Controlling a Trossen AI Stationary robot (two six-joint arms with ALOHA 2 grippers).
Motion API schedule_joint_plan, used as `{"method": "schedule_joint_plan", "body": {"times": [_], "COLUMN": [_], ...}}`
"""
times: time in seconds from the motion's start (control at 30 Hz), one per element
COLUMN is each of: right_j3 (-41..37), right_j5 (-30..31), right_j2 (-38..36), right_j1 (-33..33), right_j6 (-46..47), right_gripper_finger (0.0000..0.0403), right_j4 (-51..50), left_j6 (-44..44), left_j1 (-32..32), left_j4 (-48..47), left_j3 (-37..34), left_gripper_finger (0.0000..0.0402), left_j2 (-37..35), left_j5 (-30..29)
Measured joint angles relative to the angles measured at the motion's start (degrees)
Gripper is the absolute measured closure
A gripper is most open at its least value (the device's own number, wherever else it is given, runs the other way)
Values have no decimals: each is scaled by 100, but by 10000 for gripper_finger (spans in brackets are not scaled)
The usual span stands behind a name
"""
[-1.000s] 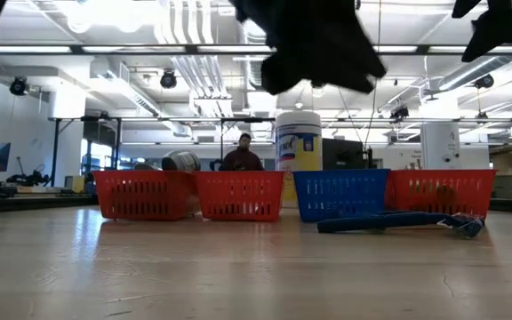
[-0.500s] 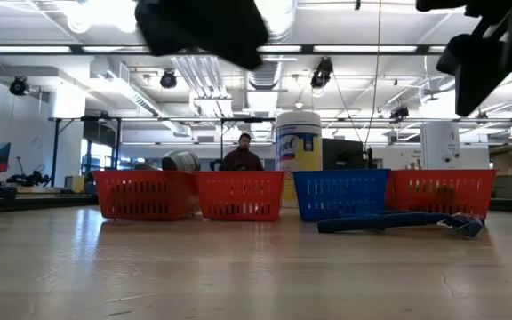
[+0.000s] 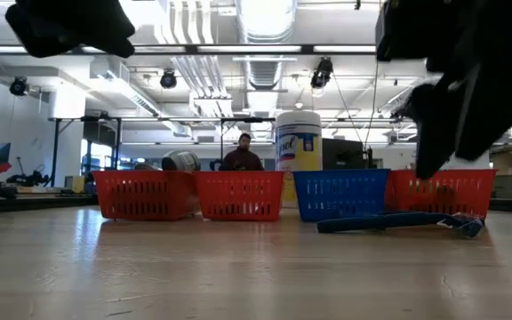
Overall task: Pick & Place Travel size toiletries
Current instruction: Put the blue razor into the blue bin
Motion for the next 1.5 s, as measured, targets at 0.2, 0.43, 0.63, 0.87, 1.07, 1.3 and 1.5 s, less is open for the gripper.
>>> {"method": "schedule_joint_plan", "body": {"times": [0.2, 0.43, 0.63, 0.87, 1.07, 1.3, 1.5], "right_j3": [0, -10, -18, 9, 90, 228, 245], "right_j5": [0, -10, -7, -253, -569, -835, -555], "right_j2": [411, 572, 748, 915, 692, -227, -1127], "right_j1": [-123, -245, -394, -499, -510, -580, -1101], "right_j6": [-3, -145, -413, -638, -644, -96, 813], "right_gripper_finger": [62, 144, 200, 254, 332, 389, 394], "right_j4": [104, 160, 217, 269, 163, -305, -612], "left_j6": [-23, -35, -58, -42, -52, -60, -77], "left_j1": [0, 2, 20, 55, 85, 123, 305], "left_j4": [32, 56, 43, 41, 42, 41, 67], "left_j3": [-624, -1011, -1099, -1099, -1099, -1099, -1099], "left_gripper_finger": [291, 291, 291, 292, 292, 291, 291], "left_j2": [-919, -1383, -1362, -1352, -1352, -1352, -1351], "left_j5": [-423, -682, -726, -804, -831, -1054, -1172]}}
